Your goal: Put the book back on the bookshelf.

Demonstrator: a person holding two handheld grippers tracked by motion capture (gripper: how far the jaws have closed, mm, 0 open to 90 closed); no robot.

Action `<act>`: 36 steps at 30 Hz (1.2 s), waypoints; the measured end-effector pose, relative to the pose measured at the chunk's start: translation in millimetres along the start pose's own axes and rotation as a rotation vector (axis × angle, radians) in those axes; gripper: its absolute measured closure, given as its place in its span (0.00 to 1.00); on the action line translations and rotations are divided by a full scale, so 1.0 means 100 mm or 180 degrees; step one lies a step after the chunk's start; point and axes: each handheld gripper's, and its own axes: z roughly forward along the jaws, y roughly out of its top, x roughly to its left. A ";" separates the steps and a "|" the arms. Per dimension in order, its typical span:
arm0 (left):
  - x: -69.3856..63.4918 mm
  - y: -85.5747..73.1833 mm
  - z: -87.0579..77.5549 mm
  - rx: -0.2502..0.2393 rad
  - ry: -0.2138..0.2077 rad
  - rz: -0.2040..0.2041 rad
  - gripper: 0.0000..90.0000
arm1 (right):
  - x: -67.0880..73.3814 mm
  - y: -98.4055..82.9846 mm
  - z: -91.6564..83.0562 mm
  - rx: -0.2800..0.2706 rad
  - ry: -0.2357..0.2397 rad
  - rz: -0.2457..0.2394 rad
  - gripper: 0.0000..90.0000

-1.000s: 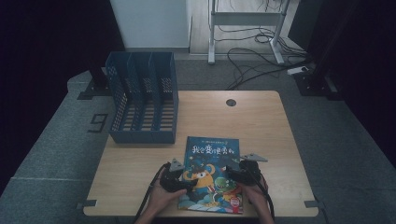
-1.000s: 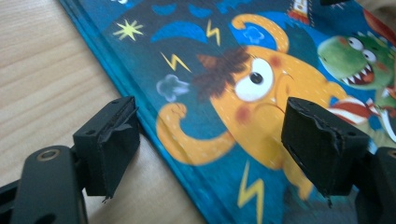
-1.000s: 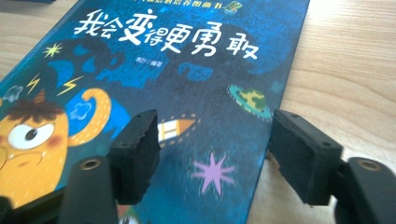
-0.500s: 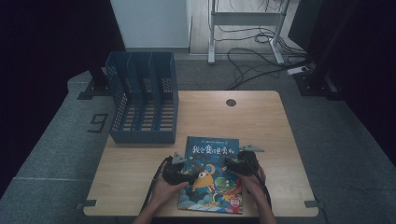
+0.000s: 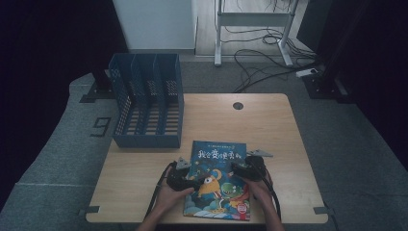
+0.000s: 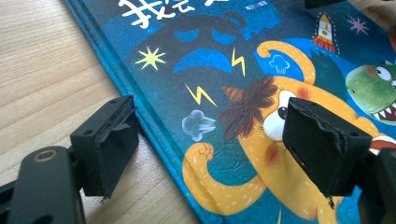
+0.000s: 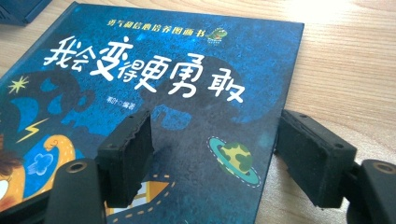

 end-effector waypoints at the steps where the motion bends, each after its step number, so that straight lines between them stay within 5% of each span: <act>1: 0.00 0.00 0.00 0.0000 0.0001 0.0001 0.20 | 0.00 0.00 0.00 -0.0001 0.0004 0.0010 0.30; 15: 0.02 0.00 0.00 -0.0019 -0.0042 -0.0021 0.20 | -0.08 0.04 -0.09 -0.0102 0.0201 0.0220 0.36; 17: 0.02 0.00 0.00 -0.0023 -0.0042 -0.0023 0.20 | -0.10 0.05 -0.12 -0.0162 0.0781 0.0422 0.40; 18: 0.02 0.00 0.00 -0.0019 -0.0042 -0.0020 0.20 | -0.08 0.06 -0.13 -0.0175 0.0907 0.0464 0.40; 20: 0.03 0.00 -0.01 -0.0024 -0.0054 -0.0032 0.20 | 0.00 0.08 -0.15 -0.0267 0.0544 0.0294 0.40; 25: 0.02 -0.01 0.00 -0.0027 -0.0046 -0.0017 0.20 | -0.06 0.07 -0.14 -0.0216 0.0288 0.0257 0.38; 36: 0.01 -0.01 0.00 -0.0024 -0.0022 0.0007 0.20 | -0.12 0.03 -0.03 0.0023 0.0198 0.0266 0.35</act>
